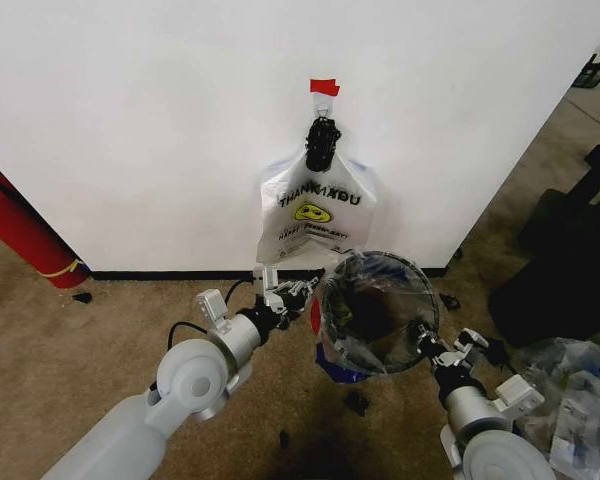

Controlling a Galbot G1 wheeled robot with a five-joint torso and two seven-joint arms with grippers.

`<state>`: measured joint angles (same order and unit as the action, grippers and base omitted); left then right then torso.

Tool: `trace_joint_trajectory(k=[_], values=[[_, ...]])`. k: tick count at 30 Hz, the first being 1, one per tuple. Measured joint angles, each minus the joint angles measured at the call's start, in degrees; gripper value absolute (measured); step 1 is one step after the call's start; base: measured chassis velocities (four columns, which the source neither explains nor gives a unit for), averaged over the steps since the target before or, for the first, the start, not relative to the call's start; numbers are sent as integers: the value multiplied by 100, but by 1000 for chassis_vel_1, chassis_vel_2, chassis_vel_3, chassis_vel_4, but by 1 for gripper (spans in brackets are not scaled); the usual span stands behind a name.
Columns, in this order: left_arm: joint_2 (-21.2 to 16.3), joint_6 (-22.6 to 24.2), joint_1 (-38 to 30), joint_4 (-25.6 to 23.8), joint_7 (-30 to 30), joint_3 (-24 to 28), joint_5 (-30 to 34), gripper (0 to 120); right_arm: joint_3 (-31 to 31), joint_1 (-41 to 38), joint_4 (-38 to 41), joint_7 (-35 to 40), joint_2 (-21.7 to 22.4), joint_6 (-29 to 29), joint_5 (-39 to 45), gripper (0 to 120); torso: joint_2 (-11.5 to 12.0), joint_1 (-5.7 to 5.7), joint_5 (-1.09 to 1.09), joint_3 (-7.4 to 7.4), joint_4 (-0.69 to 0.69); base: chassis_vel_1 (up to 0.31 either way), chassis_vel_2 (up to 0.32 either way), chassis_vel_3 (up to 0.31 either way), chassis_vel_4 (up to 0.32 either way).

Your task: Pick up the garbage bag from the wall and place it over the trash bin.

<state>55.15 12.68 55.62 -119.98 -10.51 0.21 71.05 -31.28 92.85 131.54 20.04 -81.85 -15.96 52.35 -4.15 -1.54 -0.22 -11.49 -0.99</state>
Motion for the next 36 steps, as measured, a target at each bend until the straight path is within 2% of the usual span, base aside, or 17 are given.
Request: trace_joint_trajectory(k=[14,17,19,25,27,29,32,33,36], values=[[26,96,-5,80,214,60,-152,0,6,-7,31,-19,3,16,-18,0,0,0,0,0,0,0,0,0,0],[-3,195,-12,71,168,-15,-133,13,7,-6,28,-20,0,22,-21,0,0,0,0,0,0,0,0,0,0],[-13,212,-13,71,151,-49,-126,16,6,-6,27,-19,1,23,-18,0,0,0,0,0,0,0,0,0,0],[-172,304,89,99,109,-231,-297,43,-14,-50,-7,29,-41,19,105,0,0,0,0,0,0,0,0,0,0],[-178,306,101,106,104,-242,-316,45,-15,-53,-10,40,-48,15,117,0,0,0,0,0,0,0,0,0,0],[-178,290,192,144,13,-318,-398,54,-32,-73,-14,114,-90,-16,215,0,0,0,0,0,0,0,0,0,0],[-77,135,478,164,-110,-542,-465,68,-126,-113,42,320,-149,-153,484,0,0,0,-1,0,-2,0,0,0,0],[-77,135,478,164,-110,-542,-465,68,-126,-113,42,320,-149,-153,484,0,0,0,-1,0,-2,0,0,0,0],[33,-98,1027,129,-124,-828,-518,79,-288,-216,101,707,-162,-417,983,0,0,0,-1,0,1,0,0,0,0]])
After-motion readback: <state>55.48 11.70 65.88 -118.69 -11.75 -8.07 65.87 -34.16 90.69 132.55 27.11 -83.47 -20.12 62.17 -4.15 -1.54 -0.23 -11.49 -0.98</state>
